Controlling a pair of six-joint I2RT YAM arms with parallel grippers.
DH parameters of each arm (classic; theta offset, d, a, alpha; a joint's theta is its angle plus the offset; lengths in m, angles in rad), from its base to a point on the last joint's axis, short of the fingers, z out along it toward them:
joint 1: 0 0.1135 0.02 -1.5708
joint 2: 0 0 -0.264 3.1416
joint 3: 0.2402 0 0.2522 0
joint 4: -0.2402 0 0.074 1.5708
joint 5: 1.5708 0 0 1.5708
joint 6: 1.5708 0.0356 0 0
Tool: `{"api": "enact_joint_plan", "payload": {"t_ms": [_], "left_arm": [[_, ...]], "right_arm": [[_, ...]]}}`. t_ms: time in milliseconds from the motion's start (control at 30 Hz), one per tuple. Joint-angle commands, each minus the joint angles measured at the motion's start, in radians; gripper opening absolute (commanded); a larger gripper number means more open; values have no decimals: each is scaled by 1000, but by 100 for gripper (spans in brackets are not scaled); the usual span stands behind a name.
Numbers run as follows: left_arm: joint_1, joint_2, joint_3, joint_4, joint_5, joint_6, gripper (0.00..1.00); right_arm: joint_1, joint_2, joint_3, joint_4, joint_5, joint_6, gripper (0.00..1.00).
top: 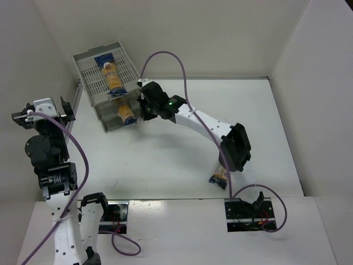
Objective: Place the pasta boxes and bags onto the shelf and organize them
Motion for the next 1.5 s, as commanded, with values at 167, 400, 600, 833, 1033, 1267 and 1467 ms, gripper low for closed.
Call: {"api": "enact_joint_plan", "payload": {"t_ms": [167,400,600,833,1033,1267,1467], "left_arm": [[9,18,9,15,14,-55,100],[9,38,-1,46,14,-34,100],[18,38,-11,66,-4,-6,100],[50,56,-20,87,-14,23,100],[81,65,-20,130,-14,43,100],[101,75,0,130,-14,43,100],[101,43,0,121,-4,32,100]], "right_arm": [[33,-153,-216,112,-110,-251,0],[49,21,-55,144,-175,-221,0],[49,212,214,153,-115,-185,0],[58,357,450,164,58,-141,0],[67,523,756,155,132,-132,0],[67,535,768,34,62,-124,0],[109,356,543,-7,48,-165,0]]}}
